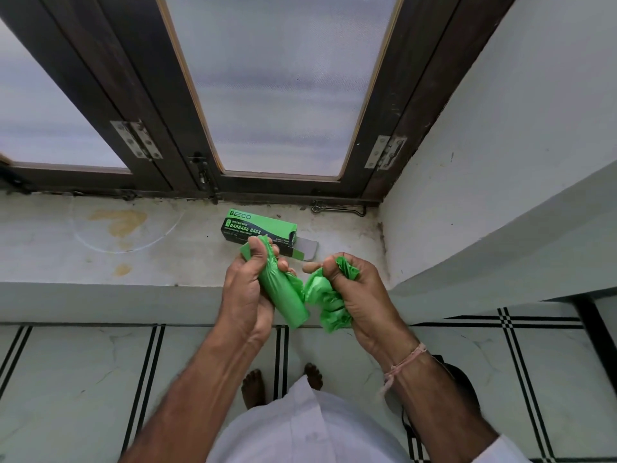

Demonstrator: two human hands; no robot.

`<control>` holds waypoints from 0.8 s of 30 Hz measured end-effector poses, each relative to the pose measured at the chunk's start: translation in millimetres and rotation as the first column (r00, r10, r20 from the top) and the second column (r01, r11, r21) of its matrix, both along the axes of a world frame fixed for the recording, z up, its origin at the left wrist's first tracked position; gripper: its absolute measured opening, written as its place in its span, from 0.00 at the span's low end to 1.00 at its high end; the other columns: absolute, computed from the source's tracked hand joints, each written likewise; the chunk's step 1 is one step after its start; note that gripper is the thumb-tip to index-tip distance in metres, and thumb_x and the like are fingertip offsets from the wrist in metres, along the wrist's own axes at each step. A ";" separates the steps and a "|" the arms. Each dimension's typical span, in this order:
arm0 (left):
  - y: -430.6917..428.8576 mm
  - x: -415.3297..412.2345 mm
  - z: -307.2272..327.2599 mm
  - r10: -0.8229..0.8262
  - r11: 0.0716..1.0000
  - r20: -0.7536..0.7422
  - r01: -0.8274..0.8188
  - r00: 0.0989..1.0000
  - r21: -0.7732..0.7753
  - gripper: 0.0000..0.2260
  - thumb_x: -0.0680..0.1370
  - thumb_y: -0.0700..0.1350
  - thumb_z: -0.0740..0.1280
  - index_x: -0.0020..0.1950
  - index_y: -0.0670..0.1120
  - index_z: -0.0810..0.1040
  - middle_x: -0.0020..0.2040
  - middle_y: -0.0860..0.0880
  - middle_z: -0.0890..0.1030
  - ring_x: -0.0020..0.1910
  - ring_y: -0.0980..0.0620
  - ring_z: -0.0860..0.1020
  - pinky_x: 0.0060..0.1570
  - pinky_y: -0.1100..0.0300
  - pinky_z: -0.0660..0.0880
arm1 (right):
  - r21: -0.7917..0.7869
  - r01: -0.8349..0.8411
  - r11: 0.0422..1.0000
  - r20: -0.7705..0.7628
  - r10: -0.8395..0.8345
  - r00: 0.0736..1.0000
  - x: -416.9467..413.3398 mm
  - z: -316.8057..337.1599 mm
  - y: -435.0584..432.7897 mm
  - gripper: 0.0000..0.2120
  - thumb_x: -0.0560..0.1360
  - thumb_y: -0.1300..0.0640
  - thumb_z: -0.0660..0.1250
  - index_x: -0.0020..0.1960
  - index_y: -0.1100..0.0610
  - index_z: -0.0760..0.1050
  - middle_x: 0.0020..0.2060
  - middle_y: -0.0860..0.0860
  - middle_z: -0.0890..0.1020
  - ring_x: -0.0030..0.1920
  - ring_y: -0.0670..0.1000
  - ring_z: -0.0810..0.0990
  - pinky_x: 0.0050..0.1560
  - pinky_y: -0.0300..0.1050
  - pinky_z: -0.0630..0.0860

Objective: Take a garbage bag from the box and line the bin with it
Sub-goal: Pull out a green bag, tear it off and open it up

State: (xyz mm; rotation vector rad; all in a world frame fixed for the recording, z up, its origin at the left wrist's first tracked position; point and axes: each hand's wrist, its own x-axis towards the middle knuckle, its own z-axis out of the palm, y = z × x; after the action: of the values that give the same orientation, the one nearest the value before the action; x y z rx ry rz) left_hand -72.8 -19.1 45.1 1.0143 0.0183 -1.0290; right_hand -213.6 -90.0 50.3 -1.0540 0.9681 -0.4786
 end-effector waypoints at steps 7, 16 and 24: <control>9.0 29.1 -7.7 0.106 0.994 0.037 -0.106 0.994 0.018 0.12 0.76 0.53 0.68 0.51 0.45 0.74 0.41 0.50 0.77 0.32 0.56 0.76 0.34 0.60 0.79 | 0.110 0.079 0.991 0.014 -0.081 0.997 -14.1 -3.5 -8.9 0.13 0.82 0.58 0.66 0.39 0.52 0.77 0.36 0.51 0.78 0.29 0.49 0.75 0.29 0.42 0.75; -11.1 10.9 -7.1 0.105 0.994 -0.151 -0.106 0.983 0.004 0.13 0.73 0.53 0.69 0.49 0.45 0.74 0.40 0.50 0.77 0.33 0.55 0.80 0.42 0.55 0.82 | -0.426 -0.438 0.792 -0.353 0.300 0.886 -1.2 -1.1 5.2 0.37 0.64 0.28 0.72 0.68 0.43 0.75 0.55 0.45 0.83 0.52 0.43 0.82 0.49 0.36 0.80; -17.6 6.9 -0.2 -0.050 0.999 -0.153 0.049 0.987 -0.014 0.11 0.80 0.51 0.65 0.50 0.43 0.75 0.39 0.48 0.83 0.45 0.50 0.83 0.59 0.48 0.78 | -0.374 -0.035 0.927 -0.065 0.011 0.998 -2.0 -9.1 2.0 0.11 0.74 0.53 0.77 0.56 0.50 0.86 0.45 0.52 0.87 0.40 0.51 0.85 0.38 0.46 0.83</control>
State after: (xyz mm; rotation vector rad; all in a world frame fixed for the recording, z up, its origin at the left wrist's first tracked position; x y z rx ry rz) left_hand -65.9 -36.7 44.8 0.9284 0.1146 -1.1498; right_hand -215.6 -88.0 41.2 -1.4306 0.9380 -0.6312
